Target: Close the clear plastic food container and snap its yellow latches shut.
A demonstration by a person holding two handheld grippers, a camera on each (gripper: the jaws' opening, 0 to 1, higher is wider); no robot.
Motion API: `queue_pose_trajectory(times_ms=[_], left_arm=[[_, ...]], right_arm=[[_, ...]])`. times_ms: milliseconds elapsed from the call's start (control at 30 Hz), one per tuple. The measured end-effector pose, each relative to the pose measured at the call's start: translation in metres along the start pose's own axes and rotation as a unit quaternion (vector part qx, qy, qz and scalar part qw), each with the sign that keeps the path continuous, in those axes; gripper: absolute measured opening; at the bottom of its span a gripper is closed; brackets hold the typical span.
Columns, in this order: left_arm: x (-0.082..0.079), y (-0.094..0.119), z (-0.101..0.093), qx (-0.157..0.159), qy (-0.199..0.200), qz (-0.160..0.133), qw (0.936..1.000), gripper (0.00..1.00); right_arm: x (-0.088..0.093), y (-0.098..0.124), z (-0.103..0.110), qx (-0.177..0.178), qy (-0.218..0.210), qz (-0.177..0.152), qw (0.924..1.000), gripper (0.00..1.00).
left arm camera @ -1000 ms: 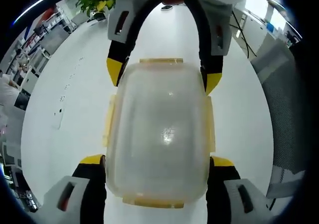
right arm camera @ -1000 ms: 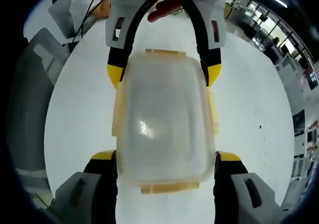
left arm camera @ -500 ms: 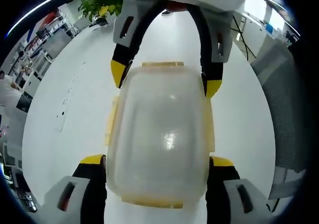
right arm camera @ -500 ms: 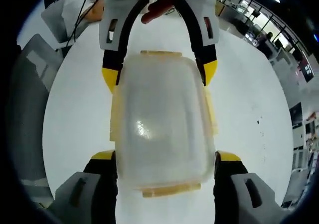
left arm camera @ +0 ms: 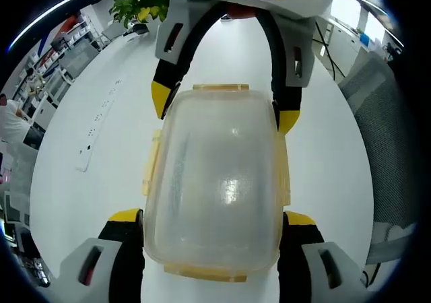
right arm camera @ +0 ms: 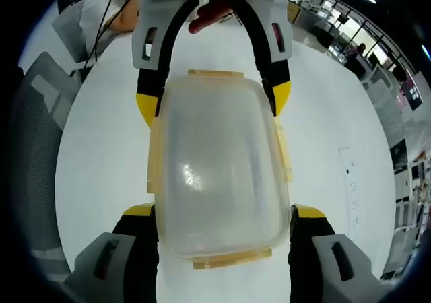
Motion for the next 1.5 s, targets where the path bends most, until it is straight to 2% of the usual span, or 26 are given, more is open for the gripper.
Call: queue_pose_trajectory(times_ms=[133, 367, 600, 700, 767, 833, 933, 1000, 1033, 1133, 1167, 1267, 1400, 1433, 1467, 1500], left_arm=[[0.000, 0.000, -0.001, -0.003, 0.002, -0.002, 1.0000, 0.79], [-0.002, 0.002, -0.003, -0.013, -0.007, -0.006, 0.9999, 0.78], [0.003, 0.009, -0.008, -0.034, 0.006, -0.042, 0.9985, 0.77], [0.006, 0.008, -0.012, -0.045, 0.003, -0.056, 0.9974, 0.80], [0.008, 0.007, -0.014, -0.051, 0.014, -0.063, 0.9966, 0.83], [0.009, 0.008, -0.014, -0.072, 0.039, -0.085, 0.9931, 0.83], [0.016, 0.011, -0.013, -0.100, 0.071, -0.096, 0.9879, 0.83], [0.020, 0.013, -0.011, -0.130, 0.087, -0.111, 0.9814, 0.83], [0.023, 0.014, -0.011, -0.139, 0.108, -0.118, 0.9773, 0.83], [0.025, 0.016, -0.013, -0.150, 0.145, -0.141, 0.9678, 0.85], [0.026, 0.016, -0.014, -0.151, 0.147, -0.142, 0.9672, 0.85], [0.027, 0.018, -0.017, -0.158, 0.161, -0.154, 0.9620, 0.84], [0.027, 0.017, -0.023, -0.160, 0.176, -0.170, 0.9564, 0.84], [0.027, 0.017, -0.023, -0.161, 0.179, -0.172, 0.9552, 0.85], [0.027, 0.016, -0.024, -0.163, 0.193, -0.174, 0.9517, 0.86], [0.029, 0.016, -0.023, -0.176, 0.217, -0.174, 0.9444, 0.90]], right_arm=[[0.001, 0.000, 0.000, 0.002, 0.002, -0.001, 1.0000, 0.78], [0.004, 0.002, 0.001, -0.001, 0.005, -0.023, 0.9997, 0.78], [0.004, 0.000, 0.005, 0.025, 0.002, -0.067, 0.9974, 0.78], [0.006, -0.002, 0.006, 0.036, -0.002, -0.081, 0.9960, 0.79], [0.007, -0.002, 0.006, 0.043, -0.005, -0.086, 0.9954, 0.79], [0.007, 0.000, 0.007, 0.054, -0.004, -0.107, 0.9928, 0.82], [0.008, 0.004, 0.005, 0.068, -0.021, -0.146, 0.9868, 0.87], [0.014, 0.005, 0.005, 0.071, -0.027, -0.146, 0.9864, 0.89], [0.016, 0.005, 0.006, 0.072, -0.031, -0.148, 0.9858, 0.89], [0.020, 0.002, 0.009, 0.071, -0.052, -0.170, 0.9815, 0.91], [0.021, 0.002, 0.010, 0.070, -0.059, -0.179, 0.9797, 0.91], [0.015, 0.003, 0.014, 0.071, -0.084, -0.226, 0.9678, 0.94], [0.015, 0.003, 0.021, 0.077, -0.084, -0.238, 0.9645, 0.96], [0.015, 0.003, 0.025, 0.077, -0.108, -0.263, 0.9557, 0.97], [0.015, 0.003, 0.026, 0.079, -0.113, -0.271, 0.9528, 0.99], [0.014, 0.004, 0.029, 0.079, -0.122, -0.292, 0.9452, 1.00]])
Point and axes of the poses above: the point that each gripper's makers call its tool centre point, and the gripper's own axes: y roughly backward along the fingers, z roughly to its left, x roughly out of its underside, the point moved 7 cm from there along y, roughly backward along the fingers, and after that the axes turned 15 degrees about -x, right-handed, at the moved point
